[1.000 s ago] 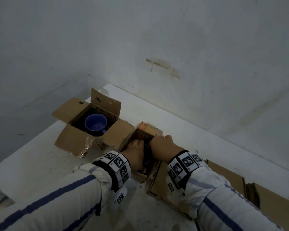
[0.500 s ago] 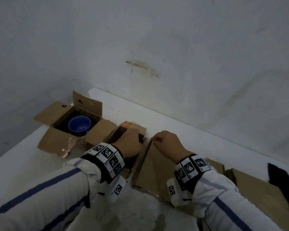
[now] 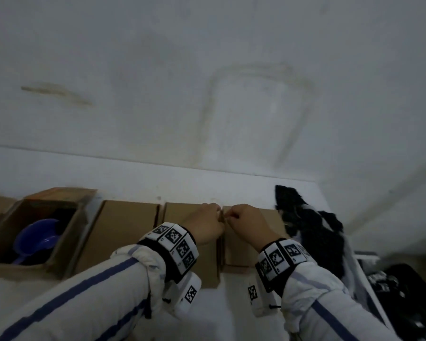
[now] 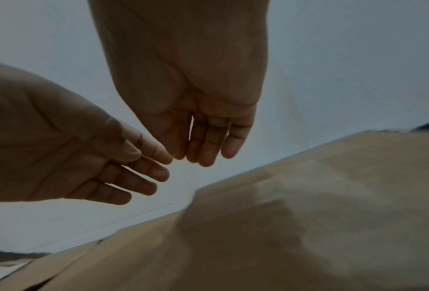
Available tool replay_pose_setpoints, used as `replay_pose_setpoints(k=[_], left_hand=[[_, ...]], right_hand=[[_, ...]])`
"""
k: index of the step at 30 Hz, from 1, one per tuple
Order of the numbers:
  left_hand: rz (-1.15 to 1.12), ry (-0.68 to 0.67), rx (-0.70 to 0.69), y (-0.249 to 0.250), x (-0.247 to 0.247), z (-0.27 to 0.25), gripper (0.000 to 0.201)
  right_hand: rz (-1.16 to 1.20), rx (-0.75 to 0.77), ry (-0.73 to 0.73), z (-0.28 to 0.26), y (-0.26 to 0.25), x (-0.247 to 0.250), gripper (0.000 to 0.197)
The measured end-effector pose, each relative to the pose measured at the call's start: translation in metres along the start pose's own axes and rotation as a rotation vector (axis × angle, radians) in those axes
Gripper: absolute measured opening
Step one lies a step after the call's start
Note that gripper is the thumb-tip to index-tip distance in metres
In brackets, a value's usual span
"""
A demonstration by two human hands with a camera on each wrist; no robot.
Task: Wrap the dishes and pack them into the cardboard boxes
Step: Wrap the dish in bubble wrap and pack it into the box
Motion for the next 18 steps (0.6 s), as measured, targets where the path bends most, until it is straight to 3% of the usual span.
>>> replay_pose_setpoints(k=[4, 8, 12, 18], left_hand=[[-0.013, -0.086, -0.039, 0.048, -0.049, 0.022, 0.04], [0.028, -0.075, -0.103, 0.079, -0.078, 0.041, 0.055], [0.099, -0.077, -0.142, 0.096, -0.092, 0.049, 0.052], [0.159, -0.023, -0.16, 0.099, -0.101, 0.056, 0.044]], right_hand=[[-0.014, -0.112, 0.102, -0.008, 0.07, 0.03, 0.026], [-0.142, -0.358, 0.217, -0.019, 0.144, 0.054, 0.027], [-0.167, -0.588, 0.105, -0.033, 0.195, 0.046, 0.028], [-0.065, -0.54, 0.038, -0.032, 0.222, 0.027, 0.026]])
Point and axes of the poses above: each hand's wrist, its own z-axis towards the middle knuckle, its own x-axis out of the back of the hand, y = z × x, the point moved 7 cm from there along z, towards the middle knuckle, and after that the axes turned 2 degrees about -x, right-handed, at the moved point
